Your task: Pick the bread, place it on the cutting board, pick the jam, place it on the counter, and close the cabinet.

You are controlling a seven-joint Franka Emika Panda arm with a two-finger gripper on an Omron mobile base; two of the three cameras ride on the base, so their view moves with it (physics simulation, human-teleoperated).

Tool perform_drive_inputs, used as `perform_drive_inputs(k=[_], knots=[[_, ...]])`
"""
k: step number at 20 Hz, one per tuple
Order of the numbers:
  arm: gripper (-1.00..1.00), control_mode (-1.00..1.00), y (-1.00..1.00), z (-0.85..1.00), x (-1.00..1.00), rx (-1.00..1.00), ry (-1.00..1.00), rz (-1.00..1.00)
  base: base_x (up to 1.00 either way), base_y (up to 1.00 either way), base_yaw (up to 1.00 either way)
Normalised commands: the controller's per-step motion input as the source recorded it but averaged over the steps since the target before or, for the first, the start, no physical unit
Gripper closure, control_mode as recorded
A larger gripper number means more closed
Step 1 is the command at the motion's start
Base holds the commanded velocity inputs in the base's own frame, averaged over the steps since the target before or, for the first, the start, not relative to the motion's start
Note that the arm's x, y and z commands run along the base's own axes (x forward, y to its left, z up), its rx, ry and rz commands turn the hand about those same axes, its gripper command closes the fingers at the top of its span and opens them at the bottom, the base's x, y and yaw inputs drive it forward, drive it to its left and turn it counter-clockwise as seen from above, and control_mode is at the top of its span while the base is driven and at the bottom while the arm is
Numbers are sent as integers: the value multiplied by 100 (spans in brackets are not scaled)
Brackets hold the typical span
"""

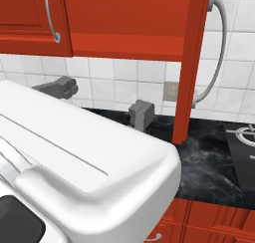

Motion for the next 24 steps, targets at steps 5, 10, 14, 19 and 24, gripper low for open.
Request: perform_drive_inputs(k=[5, 10, 14, 19, 24], knots=[[-100, -100, -13, 0, -1, 0, 2, 0, 0, 0, 0], [-100, -100, -7, 0, 0, 0, 2, 1, 0, 0, 0], [-100, -100, -9, 0, 0, 0, 3, 3, 0, 0, 0], [-100, -100, -5, 0, 4, 0, 3, 6, 0, 0, 0], [-100, -100, -1, -1, 11, 0, 1, 7, 0, 0, 0]])
